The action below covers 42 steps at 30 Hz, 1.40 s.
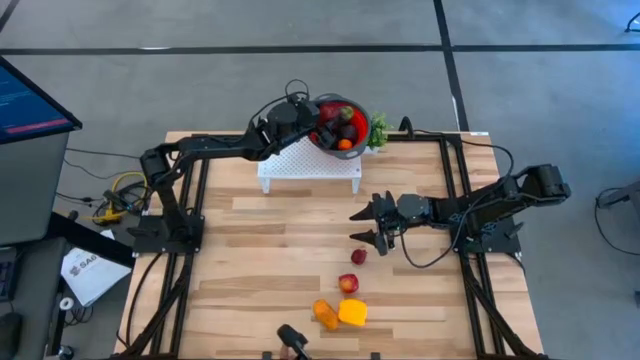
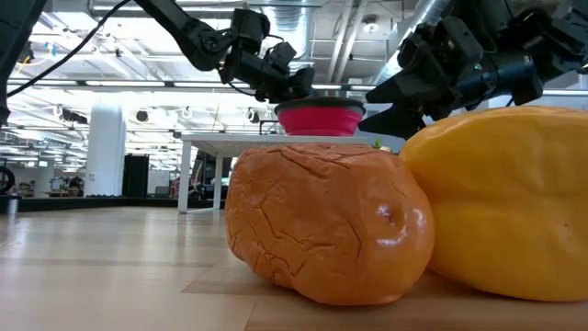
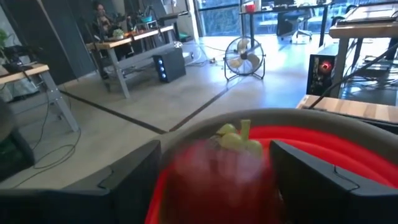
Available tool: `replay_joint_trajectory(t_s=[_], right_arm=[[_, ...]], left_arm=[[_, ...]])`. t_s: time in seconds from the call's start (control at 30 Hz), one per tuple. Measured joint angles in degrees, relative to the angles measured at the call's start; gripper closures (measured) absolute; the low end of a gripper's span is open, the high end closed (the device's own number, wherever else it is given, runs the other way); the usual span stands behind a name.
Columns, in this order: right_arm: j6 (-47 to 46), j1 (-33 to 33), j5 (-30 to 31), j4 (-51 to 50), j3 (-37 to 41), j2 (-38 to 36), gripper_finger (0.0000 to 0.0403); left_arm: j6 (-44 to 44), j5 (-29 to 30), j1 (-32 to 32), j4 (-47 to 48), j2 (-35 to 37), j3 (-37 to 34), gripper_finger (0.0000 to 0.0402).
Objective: Pick & Place Fruit
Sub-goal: Put the top red apple into the red strainer bowl, then put the red pomegranate into the red strainer bowl
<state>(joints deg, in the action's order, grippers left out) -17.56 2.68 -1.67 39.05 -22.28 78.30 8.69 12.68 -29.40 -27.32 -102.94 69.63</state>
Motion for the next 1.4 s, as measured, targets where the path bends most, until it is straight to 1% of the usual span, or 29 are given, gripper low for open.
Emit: replay_joint_trajectory(t_s=[0.23,0.43,0.53,0.67,0.8,0.87,0.93,1.0,1.13,1.2,1.23,1.3,1.4], right_arm=[[-0.01,-0.02,0.00,-0.02,0.00,0.00,0.0117],[-0.01,-0.02,0.00,-0.02,0.00,0.00,0.0117],[-0.02,-0.02,0.01,-0.02,0.00,0.00,0.0117],[0.00,-0.25,0.01,-0.03,0.00,0.00,0.0117],[2.65,-1.50,0.14,0.00,0.00,0.00,0.0117],[6.35,-2.36,0.16,0.27,0.00,0.00,0.0117],[7.30,-2.95,0.08,0.33,0.00,0.00,0.0117],[10.47,-3.25,-2.28,0.20,0.00,0.21,0.0117],[17.99,-2.32,-11.15,-1.53,-0.38,2.48,0.0117],[20.02,-1.26,-14.39,-5.84,-2.03,4.12,0.0117],[21.05,-0.75,-15.57,-9.67,-3.31,5.12,0.0117],[23.77,0.21,-16.34,-19.29,-6.48,6.80,0.0117],[28.00,0.62,-16.41,-35.00,-11.56,7.98,0.0117]], left_arm=[[0.00,0.70,-0.01,0.80,0.00,0.00,0.0097],[0.99,0.86,0.01,0.63,0.73,-0.02,0.0097],[2.89,0.88,0.34,0.70,2.87,-0.09,0.0097],[3.06,0.95,0.98,2.68,7.25,-0.08,0.0097],[3.08,1.03,2.98,10.10,12.54,0.01,0.0103],[3.07,0.80,4.49,16.77,15.28,0.02,0.0106],[3.02,0.73,6.66,22.80,17.16,0.01,0.0111],[2.54,0.63,9.09,27.58,19.18,-1.23,0.0115],[-0.02,0.47,14.69,27.62,23.32,-8.80,0.0124],[-1.34,0.48,17.63,26.45,25.04,-13.25,0.0128],[-1.97,0.49,19.11,25.63,25.92,-15.57,0.0130],[-3.74,0.51,21.94,23.36,27.59,-20.24,0.0134],[-8.04,0.51,26.00,17.05,28.84,-27.06,0.0141]])
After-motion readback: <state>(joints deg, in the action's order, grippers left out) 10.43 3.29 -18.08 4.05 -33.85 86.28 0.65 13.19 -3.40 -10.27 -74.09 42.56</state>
